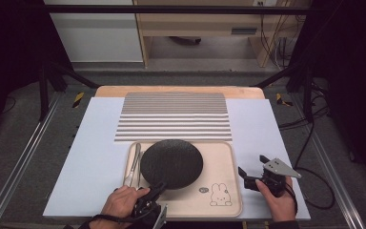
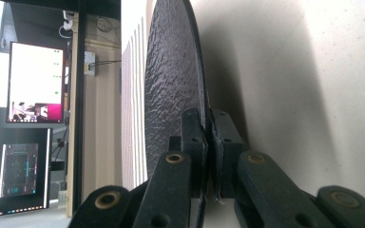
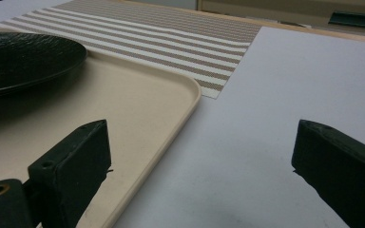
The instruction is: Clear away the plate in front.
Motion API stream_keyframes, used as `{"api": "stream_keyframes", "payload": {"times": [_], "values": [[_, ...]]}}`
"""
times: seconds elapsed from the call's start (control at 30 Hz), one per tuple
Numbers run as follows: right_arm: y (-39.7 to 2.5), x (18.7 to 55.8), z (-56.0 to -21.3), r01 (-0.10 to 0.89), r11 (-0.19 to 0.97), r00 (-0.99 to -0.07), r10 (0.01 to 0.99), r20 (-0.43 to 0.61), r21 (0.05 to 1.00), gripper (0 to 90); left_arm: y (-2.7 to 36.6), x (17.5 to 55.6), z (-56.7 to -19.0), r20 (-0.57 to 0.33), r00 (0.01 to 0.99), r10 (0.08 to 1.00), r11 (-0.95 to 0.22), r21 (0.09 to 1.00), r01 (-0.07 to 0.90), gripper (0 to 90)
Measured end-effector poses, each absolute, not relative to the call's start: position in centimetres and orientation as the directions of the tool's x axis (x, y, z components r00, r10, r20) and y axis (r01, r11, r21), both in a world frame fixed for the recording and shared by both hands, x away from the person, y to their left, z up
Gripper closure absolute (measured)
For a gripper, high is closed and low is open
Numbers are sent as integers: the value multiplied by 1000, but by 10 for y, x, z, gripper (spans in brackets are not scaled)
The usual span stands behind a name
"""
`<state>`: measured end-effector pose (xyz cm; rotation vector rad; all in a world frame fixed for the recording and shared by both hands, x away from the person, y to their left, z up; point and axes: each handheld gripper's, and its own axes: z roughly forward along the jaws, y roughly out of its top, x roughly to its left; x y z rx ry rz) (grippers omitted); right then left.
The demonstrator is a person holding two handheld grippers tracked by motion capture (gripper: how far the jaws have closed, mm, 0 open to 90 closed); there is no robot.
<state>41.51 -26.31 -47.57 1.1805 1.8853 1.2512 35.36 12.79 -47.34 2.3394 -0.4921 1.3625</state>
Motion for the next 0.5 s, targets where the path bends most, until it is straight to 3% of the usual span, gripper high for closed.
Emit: {"api": "stream_keyframes", "payload": {"times": [0.5], "values": [[-264,415,-476,351,170,-439,899,2,921,61,123,352,-475,879,465,-108,-857,155,-492,862]]}}
